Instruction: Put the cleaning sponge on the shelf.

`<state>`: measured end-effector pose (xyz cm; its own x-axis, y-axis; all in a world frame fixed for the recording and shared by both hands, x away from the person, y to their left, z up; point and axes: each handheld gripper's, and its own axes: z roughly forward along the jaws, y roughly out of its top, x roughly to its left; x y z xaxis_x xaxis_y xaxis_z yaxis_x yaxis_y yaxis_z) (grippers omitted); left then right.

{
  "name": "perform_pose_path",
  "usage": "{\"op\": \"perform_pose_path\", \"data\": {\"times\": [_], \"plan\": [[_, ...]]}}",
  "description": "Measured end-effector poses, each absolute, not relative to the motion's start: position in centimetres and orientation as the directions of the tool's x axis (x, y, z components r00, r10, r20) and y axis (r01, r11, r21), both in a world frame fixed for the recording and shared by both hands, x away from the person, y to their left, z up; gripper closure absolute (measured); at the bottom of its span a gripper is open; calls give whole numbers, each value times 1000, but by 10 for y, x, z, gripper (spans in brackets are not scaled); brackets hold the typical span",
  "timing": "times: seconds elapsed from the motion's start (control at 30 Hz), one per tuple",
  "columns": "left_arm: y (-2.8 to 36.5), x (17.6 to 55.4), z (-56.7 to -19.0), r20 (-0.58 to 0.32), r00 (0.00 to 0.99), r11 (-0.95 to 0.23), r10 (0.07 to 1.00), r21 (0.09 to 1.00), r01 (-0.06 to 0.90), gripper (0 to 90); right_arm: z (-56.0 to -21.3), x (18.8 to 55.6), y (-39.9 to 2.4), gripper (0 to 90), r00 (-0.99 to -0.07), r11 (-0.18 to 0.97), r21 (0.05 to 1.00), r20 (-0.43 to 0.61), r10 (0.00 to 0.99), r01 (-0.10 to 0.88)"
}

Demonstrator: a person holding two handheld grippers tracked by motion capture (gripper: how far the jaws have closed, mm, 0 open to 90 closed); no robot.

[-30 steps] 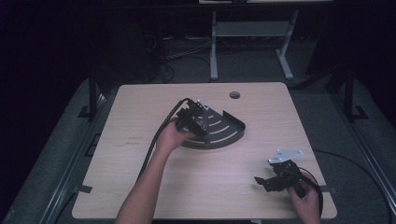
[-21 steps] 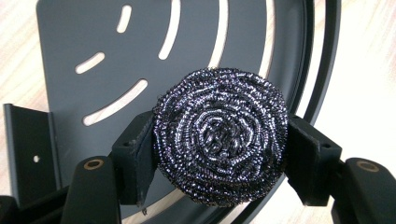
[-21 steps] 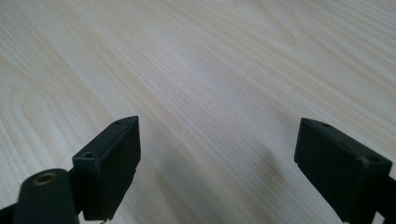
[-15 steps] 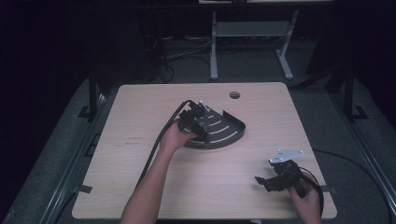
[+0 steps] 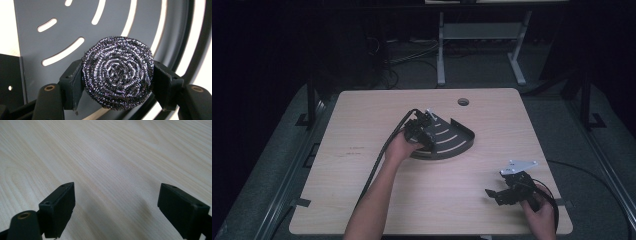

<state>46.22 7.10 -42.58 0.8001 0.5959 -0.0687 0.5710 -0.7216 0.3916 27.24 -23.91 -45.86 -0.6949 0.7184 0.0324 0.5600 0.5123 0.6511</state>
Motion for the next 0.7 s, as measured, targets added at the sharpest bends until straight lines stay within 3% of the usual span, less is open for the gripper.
{"op": "perform_pose_path", "data": {"times": [0.7], "plan": [[68,466,-434,-53,795,-724,604,380,575,312,-459,272,-239,140,-698,524,644,21,716,558]]}}
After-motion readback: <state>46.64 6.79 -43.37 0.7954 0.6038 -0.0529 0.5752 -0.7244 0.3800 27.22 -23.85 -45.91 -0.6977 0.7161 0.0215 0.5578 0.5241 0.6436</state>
